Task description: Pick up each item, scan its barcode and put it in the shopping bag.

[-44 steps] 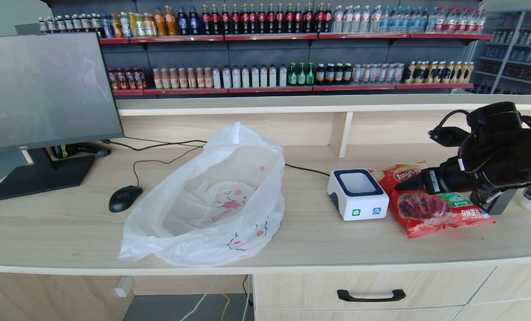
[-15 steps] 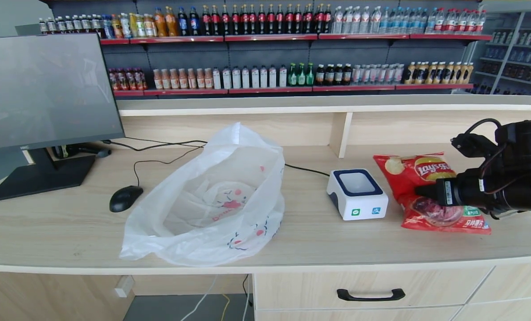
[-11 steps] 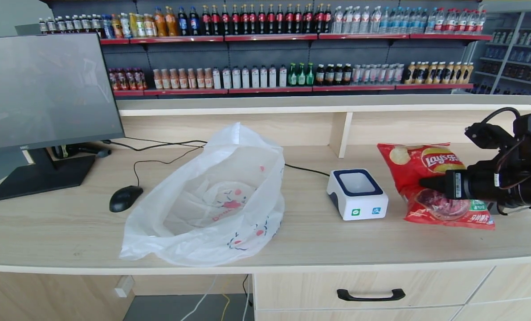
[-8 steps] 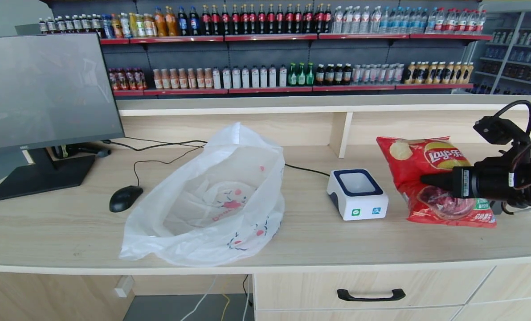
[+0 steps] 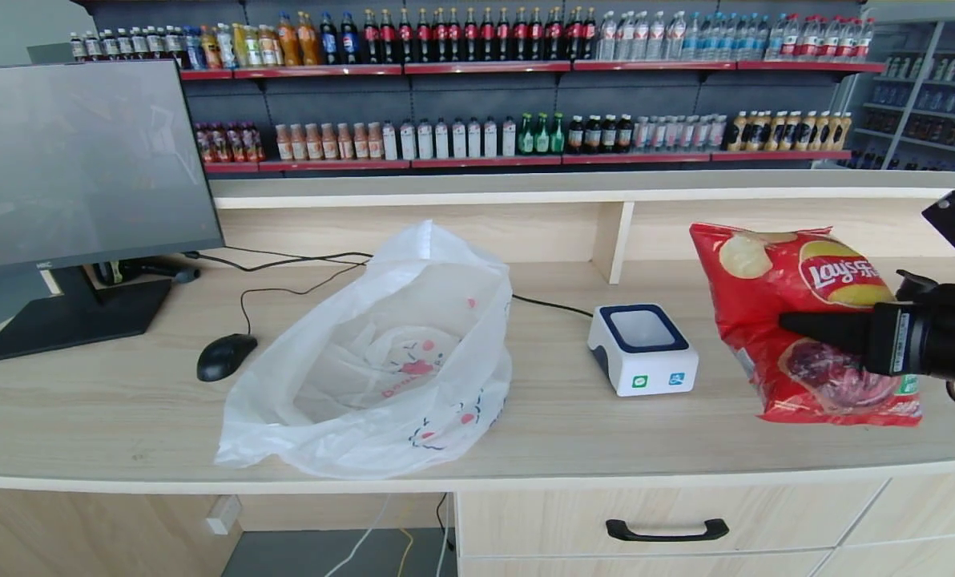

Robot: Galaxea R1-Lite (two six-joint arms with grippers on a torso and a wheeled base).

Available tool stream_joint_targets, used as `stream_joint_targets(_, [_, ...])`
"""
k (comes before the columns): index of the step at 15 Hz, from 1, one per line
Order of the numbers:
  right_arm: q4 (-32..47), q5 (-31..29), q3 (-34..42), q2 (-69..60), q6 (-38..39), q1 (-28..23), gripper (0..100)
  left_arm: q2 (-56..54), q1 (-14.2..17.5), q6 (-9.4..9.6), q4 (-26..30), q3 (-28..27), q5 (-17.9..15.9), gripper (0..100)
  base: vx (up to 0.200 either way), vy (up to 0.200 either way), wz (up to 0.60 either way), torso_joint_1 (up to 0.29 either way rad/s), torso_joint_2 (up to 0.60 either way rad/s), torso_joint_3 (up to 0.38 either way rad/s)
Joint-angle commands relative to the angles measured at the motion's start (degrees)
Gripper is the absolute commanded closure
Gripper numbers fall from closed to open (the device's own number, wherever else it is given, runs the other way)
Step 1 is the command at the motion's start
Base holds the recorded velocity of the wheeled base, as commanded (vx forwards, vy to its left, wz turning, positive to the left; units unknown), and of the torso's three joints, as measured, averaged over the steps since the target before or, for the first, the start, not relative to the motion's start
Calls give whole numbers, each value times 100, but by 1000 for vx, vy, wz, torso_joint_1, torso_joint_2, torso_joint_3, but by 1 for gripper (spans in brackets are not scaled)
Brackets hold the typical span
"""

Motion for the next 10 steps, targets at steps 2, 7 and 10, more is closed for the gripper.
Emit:
stream_joint_targets(2, [-133, 10, 475, -804, 630, 464, 100, -2, 0, -2, -1, 1, 0, 0, 0, 0, 0, 0, 0, 0])
stream_joint_targets(7, [-2682, 529, 2356, -865, 2318, 807, 100, -2, 0, -2, -1, 1, 0, 0, 0, 0, 0, 0, 0, 0])
stream_joint_targets(10, [-4607, 599, 3744, -857, 3258, 1422, 100, -2, 0, -2, -1, 1, 0, 0, 0, 0, 0, 0, 0, 0])
